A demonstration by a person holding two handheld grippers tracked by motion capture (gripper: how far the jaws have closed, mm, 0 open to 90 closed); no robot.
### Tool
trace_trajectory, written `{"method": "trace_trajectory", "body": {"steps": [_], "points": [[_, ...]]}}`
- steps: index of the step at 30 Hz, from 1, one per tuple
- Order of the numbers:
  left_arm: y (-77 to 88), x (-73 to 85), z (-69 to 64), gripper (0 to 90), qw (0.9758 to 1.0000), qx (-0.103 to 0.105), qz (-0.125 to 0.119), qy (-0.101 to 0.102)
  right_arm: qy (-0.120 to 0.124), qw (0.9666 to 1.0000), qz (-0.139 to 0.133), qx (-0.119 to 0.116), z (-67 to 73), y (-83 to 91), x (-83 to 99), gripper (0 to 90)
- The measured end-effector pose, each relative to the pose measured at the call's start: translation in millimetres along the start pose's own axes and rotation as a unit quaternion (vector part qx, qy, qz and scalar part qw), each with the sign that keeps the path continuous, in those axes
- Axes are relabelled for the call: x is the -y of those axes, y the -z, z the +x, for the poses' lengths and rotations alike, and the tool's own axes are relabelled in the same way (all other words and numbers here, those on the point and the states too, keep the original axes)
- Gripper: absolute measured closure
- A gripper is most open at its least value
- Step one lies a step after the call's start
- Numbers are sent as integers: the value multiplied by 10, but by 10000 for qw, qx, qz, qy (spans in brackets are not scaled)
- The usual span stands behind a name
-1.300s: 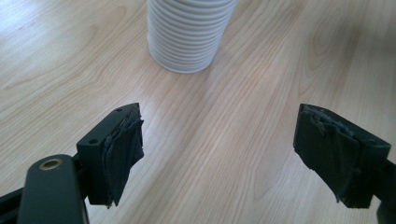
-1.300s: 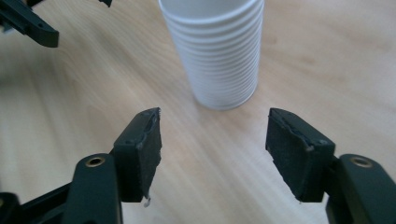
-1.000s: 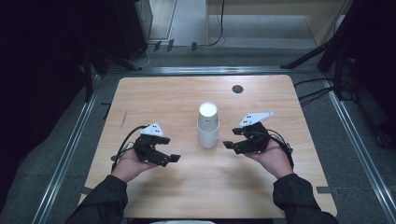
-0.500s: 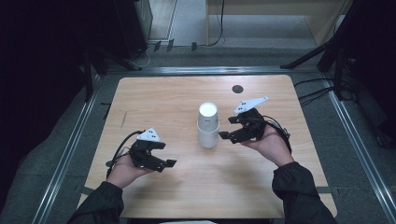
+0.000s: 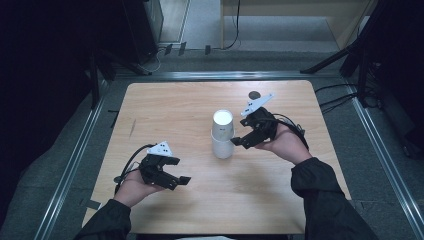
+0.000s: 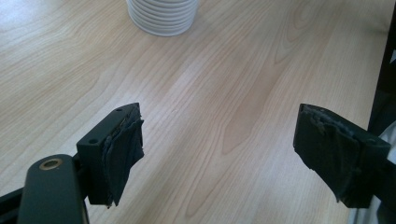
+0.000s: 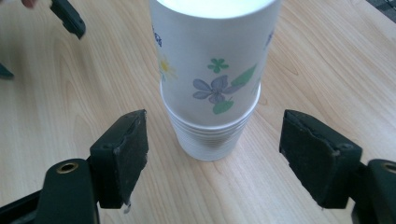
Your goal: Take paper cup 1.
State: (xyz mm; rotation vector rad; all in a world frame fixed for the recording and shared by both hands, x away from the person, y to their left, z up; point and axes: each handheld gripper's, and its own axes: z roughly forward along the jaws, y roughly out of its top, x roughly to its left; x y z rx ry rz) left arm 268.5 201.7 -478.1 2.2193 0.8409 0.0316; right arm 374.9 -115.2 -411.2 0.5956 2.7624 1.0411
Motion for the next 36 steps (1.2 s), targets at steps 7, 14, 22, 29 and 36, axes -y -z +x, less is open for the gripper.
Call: {"method": "trace_trajectory", "body": {"steps": [7,14,22,29,36], "points": [[21,8,-3,158,10000,10,-14,-41,394,9982,438,93,40,-17,-222,247],[9,8,9,159,10000,86,-32,-17,504,9966,652,8,1,-2,-420,241],[28,-1,9,163,9999,129,-64,-75,688,9908,1162,-137,-1,-72,-713,238],[59,8,31,163,9999,121,-90,-54,655,9878,1408,-101,-4,-137,-859,239],[87,11,51,162,9998,85,-156,20,773,9815,1749,-50,34,-168,-972,337]]}}
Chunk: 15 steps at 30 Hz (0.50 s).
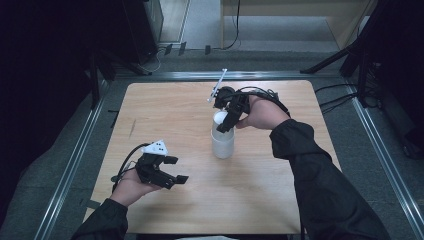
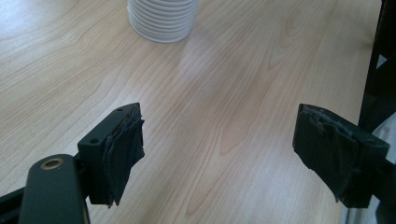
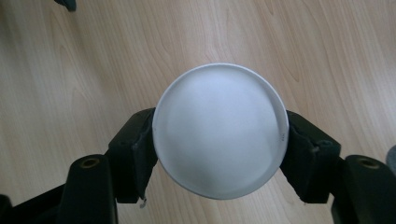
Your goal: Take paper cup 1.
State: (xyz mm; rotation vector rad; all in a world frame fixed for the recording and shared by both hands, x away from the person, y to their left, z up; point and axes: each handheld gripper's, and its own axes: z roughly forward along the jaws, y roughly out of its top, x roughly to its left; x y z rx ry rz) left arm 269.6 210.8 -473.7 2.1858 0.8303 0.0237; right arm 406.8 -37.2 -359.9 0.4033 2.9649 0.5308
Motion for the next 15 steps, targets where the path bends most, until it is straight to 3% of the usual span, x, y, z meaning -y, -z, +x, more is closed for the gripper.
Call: {"method": "trace_trajectory", "body": {"steps": [4,15], "points": [[3,-9,12,161,9999,-69,3,96,-45,9999,140,2,-9,15,-25,343],[4,-11,12,160,10000,-60,-13,64,-119,9999,114,2,-16,185,-111,345]]}}
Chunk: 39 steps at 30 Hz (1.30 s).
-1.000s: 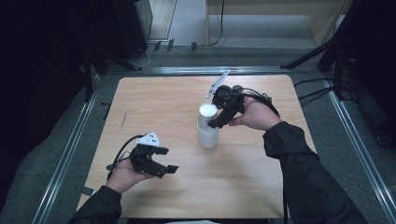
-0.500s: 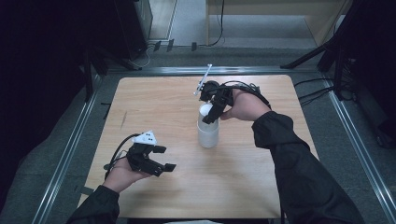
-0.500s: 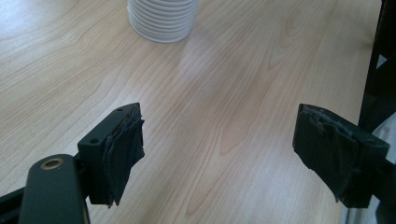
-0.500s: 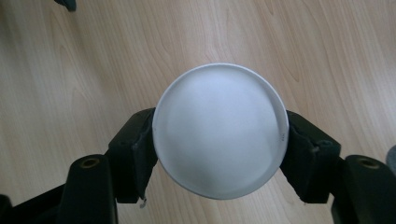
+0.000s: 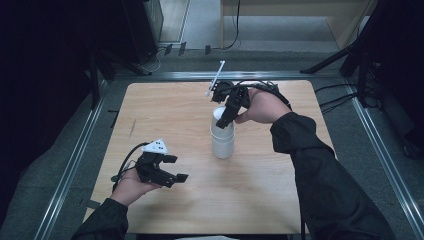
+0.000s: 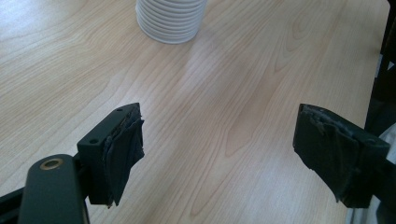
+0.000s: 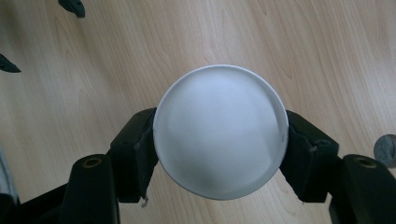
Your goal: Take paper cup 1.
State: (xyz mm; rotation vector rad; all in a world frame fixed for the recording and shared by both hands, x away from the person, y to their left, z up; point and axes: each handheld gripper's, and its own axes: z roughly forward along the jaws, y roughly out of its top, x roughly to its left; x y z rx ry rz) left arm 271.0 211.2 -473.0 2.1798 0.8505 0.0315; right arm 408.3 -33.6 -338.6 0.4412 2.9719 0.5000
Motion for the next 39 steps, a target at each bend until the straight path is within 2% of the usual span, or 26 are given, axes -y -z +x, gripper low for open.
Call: {"method": "trace_trajectory", "body": {"steps": [2,3,8,10,12,13,15,17,19,21,24,25,26,27,32,34,35,37,39], "points": [[8,-4,12,137,10000,50,-2,72,-83,9999,14,-87,-1,45,-11,345],[12,-15,32,119,9998,116,-23,184,-66,9999,19,-123,-19,94,-21,345],[43,-40,54,125,9987,369,-246,233,-112,9998,-29,-148,-25,231,-44,346],[43,-59,56,126,9988,379,-283,142,-99,9999,-56,-114,-7,339,-56,347],[35,-68,55,127,9989,362,-286,96,-97,9999,-89,-96,-5,371,-58,347],[17,-84,54,127,9989,370,-286,67,-114,9998,-157,-29,4,475,-61,347],[4,-98,56,127,9989,371,-287,27,-121,9997,-205,-2,5,509,-59,347],[-20,-133,61,127,9986,419,-306,-32,-236,9992,-310,-30,30,663,-35,347],[-29,-151,65,127,9985,448,-315,-64,-230,9992,-333,-8,36,700,-25,348],[-58,-190,79,127,9979,560,-307,-110,-250,9987,-416,137,87,866,29,349],[-82,-218,85,128,9977,573,-321,-169,-313,9980,-498,224,126,951,73,350],[-105,-246,93,128,9969,639,-382,-241,-289,9979,-536,237,187,1027,155,350],[-105,-246,93,130,9969,639,-382,-241,-289,9979,-536,237,187,1027,155,350],[-126,-275,96,131,9964,693,-388,-306,-304,9979,-511,267,249,1064,247,350],[-174,-336,100,133,9957,760,-373,-366,-271,9969,-671,302,383,1075,428,351],[-187,-360,101,136,9956,765,-360,-405,-256,9967,-742,213,455,1052,512,351],[-196,-374,103,136,9954,777,-353,-434,-263,9963,-817,99,502,991,610,351],[-204,-389,105,139,9950,825,-346,-448,-276,9961,-829,82,510,972,632,351],[-208,-401,95,140,9949,818,-338,-493,-318,9957,-868,2,535,867,732,351]]}}
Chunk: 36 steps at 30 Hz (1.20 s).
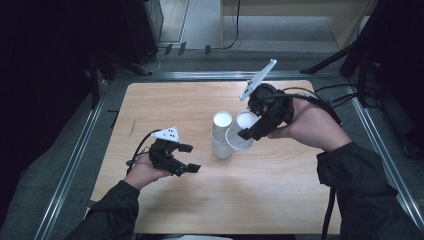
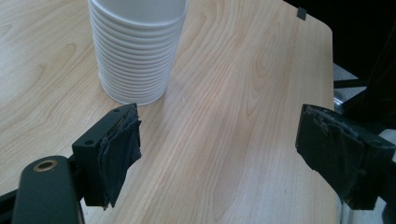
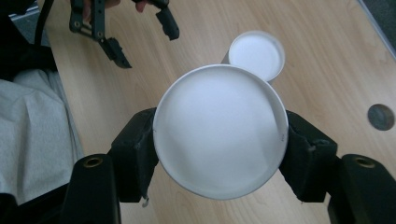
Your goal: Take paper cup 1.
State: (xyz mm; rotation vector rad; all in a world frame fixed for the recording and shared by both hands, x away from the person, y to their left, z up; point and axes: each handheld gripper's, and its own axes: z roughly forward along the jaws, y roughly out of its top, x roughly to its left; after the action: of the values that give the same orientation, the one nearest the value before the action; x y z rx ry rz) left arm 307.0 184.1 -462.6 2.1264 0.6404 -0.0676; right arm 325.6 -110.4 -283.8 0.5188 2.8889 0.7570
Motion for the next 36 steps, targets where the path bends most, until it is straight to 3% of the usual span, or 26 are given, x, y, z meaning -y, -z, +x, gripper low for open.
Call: {"method": "trace_trajectory", "body": {"steps": [2,5,6,8,13,15,20,22,23,25,31,36], "points": [[0,-7,-1,140,10000,38,3,-83,-33,9998,-137,-167,13,-155,160,352],[-6,-18,8,145,9999,105,16,-63,-25,9995,-203,-257,22,-286,256,352],[-14,-39,18,146,9998,207,65,10,20,9991,-286,-323,46,-422,342,352],[-20,-46,18,146,9997,231,59,-4,2,9989,-315,-337,58,-473,371,352],[-42,-49,32,146,9998,184,71,-53,-105,9970,-464,-610,132,-910,566,352],[-36,-39,31,146,9998,148,77,-108,-124,9960,-535,-701,128,-1007,620,352],[-33,-25,16,146,9997,87,4,-210,-124,9953,-638,-721,129,-1134,698,352],[-33,-21,6,146,9996,105,8,-245,-107,9942,-752,-759,134,-1171,728,352],[-36,-18,-12,146,9995,131,2,-292,-53,9924,-943,-785,143,-1209,760,352],[-33,-16,-21,146,9993,166,18,-343,-53,9917,-1005,-797,151,-1226,772,352],[-43,-1,-38,146,9991,145,88,-385,46,9905,-1175,-720,224,-1362,859,352],[-41,-8,-54,146,9990,216,16,-398,113,9868,-1381,-843,239,-1397,897,351]]}}
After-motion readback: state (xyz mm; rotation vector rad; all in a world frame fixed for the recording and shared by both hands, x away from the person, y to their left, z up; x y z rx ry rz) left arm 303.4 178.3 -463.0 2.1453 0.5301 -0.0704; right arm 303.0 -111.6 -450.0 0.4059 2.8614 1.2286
